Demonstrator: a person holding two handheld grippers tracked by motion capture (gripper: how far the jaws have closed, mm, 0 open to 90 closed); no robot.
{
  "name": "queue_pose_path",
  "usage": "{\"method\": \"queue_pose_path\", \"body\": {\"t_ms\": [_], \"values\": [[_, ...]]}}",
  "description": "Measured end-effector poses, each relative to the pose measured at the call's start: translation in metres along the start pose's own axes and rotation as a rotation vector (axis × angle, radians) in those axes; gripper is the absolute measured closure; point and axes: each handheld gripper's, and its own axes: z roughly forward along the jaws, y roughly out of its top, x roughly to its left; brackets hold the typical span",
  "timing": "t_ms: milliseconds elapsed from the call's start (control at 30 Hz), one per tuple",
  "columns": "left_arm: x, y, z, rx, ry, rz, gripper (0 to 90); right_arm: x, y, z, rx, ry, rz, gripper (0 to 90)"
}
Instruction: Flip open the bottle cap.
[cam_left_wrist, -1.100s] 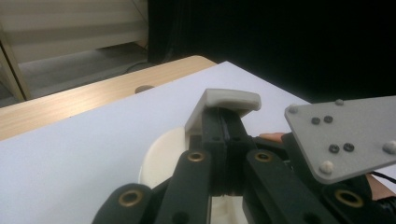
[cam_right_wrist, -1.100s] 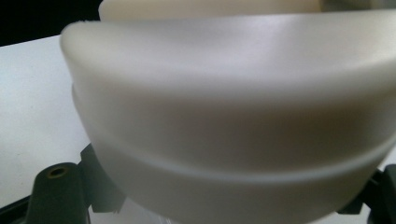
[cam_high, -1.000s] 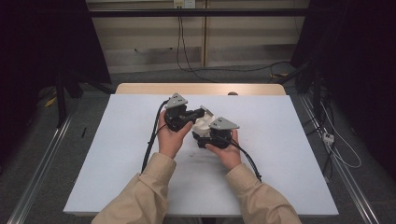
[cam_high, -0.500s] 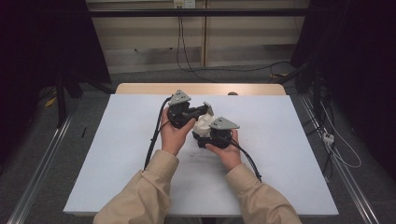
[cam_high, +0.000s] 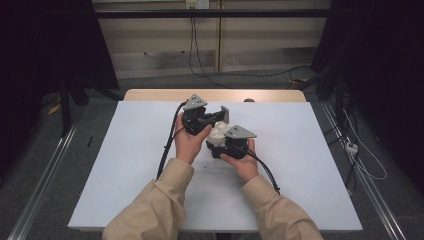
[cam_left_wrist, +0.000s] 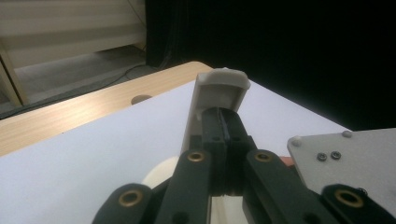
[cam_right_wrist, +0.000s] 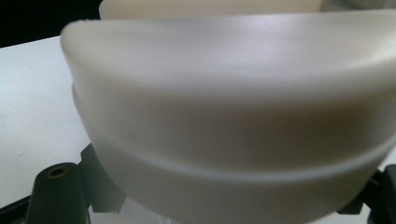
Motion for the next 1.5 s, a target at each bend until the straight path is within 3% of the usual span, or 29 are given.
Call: {"method": "queue_pose_path", "body": {"t_ms": [967, 1500], "values": [[0.003, 0.003, 0.017, -0.013, 0.000, -0.010, 90.0, 0.000, 0.000, 0.000, 0.000, 0.000, 0.000, 18.8], [0.004, 0.007, 0.025, -0.003, -0.011, 0.007, 90.0, -0.001, 0.000, 0.000, 0.002, 0.000, 0.004, 18.8]]}}
